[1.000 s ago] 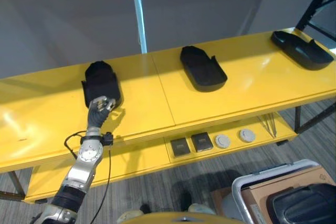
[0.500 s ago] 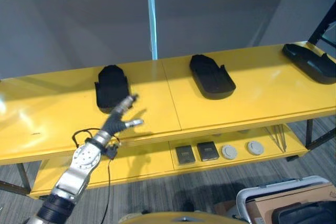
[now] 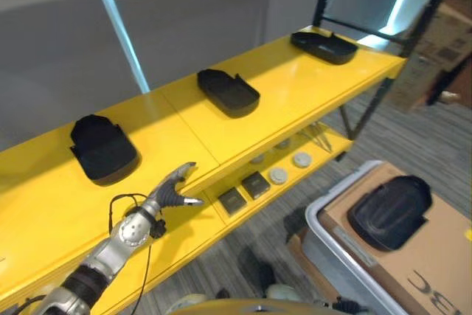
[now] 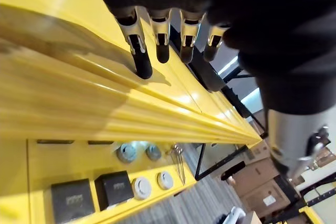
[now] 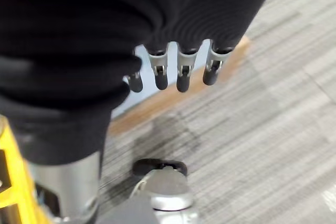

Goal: Move parts from the plastic box to the shelf.

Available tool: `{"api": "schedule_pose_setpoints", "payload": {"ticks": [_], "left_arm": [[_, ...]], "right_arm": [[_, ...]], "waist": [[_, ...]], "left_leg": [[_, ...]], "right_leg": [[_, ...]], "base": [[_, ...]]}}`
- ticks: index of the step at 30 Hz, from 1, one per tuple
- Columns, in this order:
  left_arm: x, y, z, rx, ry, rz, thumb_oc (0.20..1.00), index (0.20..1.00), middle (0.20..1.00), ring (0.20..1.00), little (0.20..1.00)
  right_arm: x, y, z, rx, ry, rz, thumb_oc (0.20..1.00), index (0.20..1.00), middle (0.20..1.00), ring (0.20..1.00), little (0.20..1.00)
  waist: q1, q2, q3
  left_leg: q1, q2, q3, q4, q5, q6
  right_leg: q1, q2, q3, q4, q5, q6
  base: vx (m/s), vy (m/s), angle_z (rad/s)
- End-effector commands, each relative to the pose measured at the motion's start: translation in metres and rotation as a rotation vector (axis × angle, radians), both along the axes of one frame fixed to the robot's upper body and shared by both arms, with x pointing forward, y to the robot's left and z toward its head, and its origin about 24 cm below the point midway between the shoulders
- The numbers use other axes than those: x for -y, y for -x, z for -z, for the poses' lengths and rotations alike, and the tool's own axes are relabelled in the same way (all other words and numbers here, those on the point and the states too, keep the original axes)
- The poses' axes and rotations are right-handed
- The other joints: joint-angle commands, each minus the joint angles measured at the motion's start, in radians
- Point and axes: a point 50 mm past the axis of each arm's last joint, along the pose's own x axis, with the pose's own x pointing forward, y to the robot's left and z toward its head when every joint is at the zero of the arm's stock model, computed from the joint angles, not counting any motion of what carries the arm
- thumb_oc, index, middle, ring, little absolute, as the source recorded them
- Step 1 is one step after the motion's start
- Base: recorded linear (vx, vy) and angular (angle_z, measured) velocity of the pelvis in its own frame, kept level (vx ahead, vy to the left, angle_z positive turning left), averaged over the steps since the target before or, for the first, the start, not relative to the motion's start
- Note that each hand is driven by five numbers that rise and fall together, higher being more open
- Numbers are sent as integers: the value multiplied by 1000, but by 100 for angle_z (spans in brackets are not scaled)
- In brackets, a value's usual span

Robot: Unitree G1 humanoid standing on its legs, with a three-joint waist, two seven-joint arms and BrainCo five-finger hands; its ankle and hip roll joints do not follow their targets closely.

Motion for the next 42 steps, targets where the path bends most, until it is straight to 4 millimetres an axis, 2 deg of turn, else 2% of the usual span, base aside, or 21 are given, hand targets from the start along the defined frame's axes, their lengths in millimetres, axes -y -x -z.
{"api": "schedule_pose_setpoints", "payload": {"ticks": [1, 2, 4, 6, 7, 9, 12, 14, 16, 19, 23, 26, 27, 30, 33, 35, 36, 37, 39, 40, 42], "left_arm": [[5, 41, 58, -257, -90, 0, 1000, 1000, 1000, 1000, 1000], [-12, 50, 72, -259, -72, -168, 1000, 1000, 1000, 1000, 1000], [-21, 52, 72, -219, -7, -281, 1000, 1000, 1000, 1000, 1000], [-32, 49, 61, -132, 131, -420, 1000, 1000, 1000, 1000, 1000], [-32, 35, 37, -9, 206, -374, 1000, 1000, 1000, 1000, 1000], [-26, 23, 12, 84, 259, -285, 1000, 1000, 1000, 1000, 1000], [-3, -3, -48, 252, 307, -65, 1000, 1000, 1000, 1000, 1000], [12, -12, -67, 315, 290, 17, 1000, 1000, 1000, 1000, 1000], [23, -21, -77, 325, 309, 11, 1000, 1000, 1000, 1000, 1000], [33, -26, -74, 292, 314, 7, 1000, 1000, 1000, 1000, 1000], [48, -23, -44, 147, 192, 60, 1000, 1000, 1000, 1000, 1000], [46, -21, -25, 40, 136, 28, 1000, 1000, 1000, 1000, 1000], [42, -17, -12, -6, 104, -12, 1000, 1000, 1000, 1000, 1000], [15, 5, 45, -199, -14, -215, 1000, 1000, 1000, 1000, 1000], [-17, 46, 95, -415, -80, -422, 1000, 1000, 1000, 1000, 1000], [-30, 72, 115, -516, -114, -518, 1000, 1000, 1000, 1000, 1000], [-34, 86, 124, -569, -139, -549, 1000, 1000, 1000, 1000, 1000], [-39, 100, 131, -612, -160, -574, 1000, 1000, 1000, 1000, 1000], [-45, 122, 141, -683, -198, -603, 1000, 1000, 1000, 1000, 1000], [-45, 123, 141, -687, -200, -603, 1000, 1000, 1000, 1000, 1000], [-47, 143, 149, -746, -204, -613, 1000, 1000, 1000, 1000, 1000]], "right_arm": [[13, -9, -6, 42, 20, -16, 1000, 1000, 1000, 1000, 1000], [10, 2, -4, 24, 8, -2, 1000, 1000, 1000, 1000, 1000], [7, 1, -2, 23, 9, -2, 1000, 1000, 1000, 1000, 1000], [3, -1, -1, 25, 13, -16, 1000, 1000, 1000, 1000, 1000], [2, -1, -1, 35, 11, -17, 1000, 1000, 1000, 1000, 1000], [5, -1, -2, 48, 10, -14, 1000, 1000, 1000, 1000, 1000], [6, -9, -4, 74, 8, -27, 1000, 1000, 1000, 1000, 1000], [5, -16, -4, 77, 8, -54, 1000, 1000, 1000, 1000, 1000], [3, -26, -5, 79, 1, -133, 1000, 1000, 1000, 1000, 1000], [-1, -27, -4, 79, -6, -197, 1000, 1000, 1000, 1000, 1000], [-5, -25, -3, 66, -9, -217, 1000, 1000, 1000, 1000, 1000], [-3, -22, -3, 52, 0, -217, 1000, 1000, 1000, 1000, 1000], [-1, -20, -3, 43, 4, -219, 1000, 1000, 1000, 1000, 1000], [9, -13, -5, 17, 17, -210, 1000, 1000, 1000, 1000, 1000], [13, -15, -6, 6, 18, -178, 1000, 1000, 1000, 1000, 1000], [14, -15, -6, -16, 14, -143, 1000, 1000, 1000, 1000, 1000], [15, -13, -5, -29, 10, -124, 1000, 1000, 1000, 1000, 1000], [15, -12, -5, -36, 7, -118, 1000, 1000, 1000, 1000, 1000], [13, -9, -4, -46, 4, -109, 1000, 1000, 1000, 1000, 1000], [13, -9, -4, -47, 5, -108, 1000, 1000, 1000, 1000, 1000], [11, -6, -2, -59, -8, -79, 1000, 1000, 1000, 1000, 1000]], "waist": [[-55, -13, 69], [-51, -18, 89], [-36, -23, 98], [-9, -34, 109], [10, -39, 114], [20, -33, 118], [34, -19, 110], [38, -16, 97], [36, -21, 77], [21, -37, 55], [-25, -50, 33], [-38, -51, 29], [-44, -50, 30], [-52, -52, 41], [-40, -49, 66], [-27, -39, 83], [-16, -30, 92], [-4, -21, 103], [6, -20, 108], [6, -20, 109], [11, -12, 101]], "left_leg": [[18, 17, -42, 77, -116, -91], [31, 18, 27, 71, -116, -92], [42, 21, 56, 62, -115, -93], [62, 27, 105, 45, -115, -92], [64, 31, 141, 41, -119, -81], [59, 40, 157, 47, -121, -69], [29, 64, 175, 51, -107, -45], [18, 81, 185, 37, -87, -49], [1, 112, 209, 28, -61, -81], [-5, 138, 227, 14, -43, -108], [16, 203, 248, -10, -22, -146], [19, 224, 258, -7, -16, -160], [27, 238, 262, -4, -19, -168], [-6, 285, 255, 68, -17, -193], [-68, 314, 216, 191, 6, -207], [-99, 294, 185, 231, 13, -204], [-113, 261, 168, 221, 10, -195], [-142, 233, 139, 208, 36, -195], [-130, 213, 139, 173, 13, -185], [-127, 211, 140, 168, 13, -185], [-73, 181, 114, 89, -4, -173]], "right_leg": [[124, -58, -30, -172, 150, 76], [87, -91, -141, -174, 170, 95], [76, -107, -204, -168, 180, 101], [69, -136, -290, -133, 189, 103], [74, -171, -334, -67, 190, 96], [82, -184, -338, 1, 173, 83], [113, -218, -336, 102, 123, 57], [141, -227, -341, 105, 95, 57], [199, -201, -365, 20, 46, 65], [220, -177, -366, -74, 51, 80], [227, -127, -352, -125, 44, 61], [232, -110, -354, -137, 41, 52], [239, -100, -358, -140, 36, 47], [236, -73, -360, -131, 21, 19], [221, -60, -356, -113, 10, -7], [215, -52, -350, -106, 5, -18], [212, -50, -345, -103, 4, -19], [209, -48, -335, -92, -3, -20], [216, -61, -344, -84, -8, -15], [217, -63, -345, -85, -8, -14], [212, -73, -342, -71, -12, -6]], "base": [[-229, 53, -96], [-230, 15, -82], [-165, -22, -74], [-149, -63, -118], [-181, -66, -110], [-179, -70, -119], [-149, -113, -98], [-96, -198, -40], [-56, -267, -65], [58, -274, -100], [71, -296, -42], [48, -190, -11], [46, -182, -12], [36, -241, 5], [-34, -145, 2], [-42, -25, -2], [-44, 45, -2], [-17, 76, -5], [29, 72, 10], [63, 81, 20], [83, 109, 12]]}}
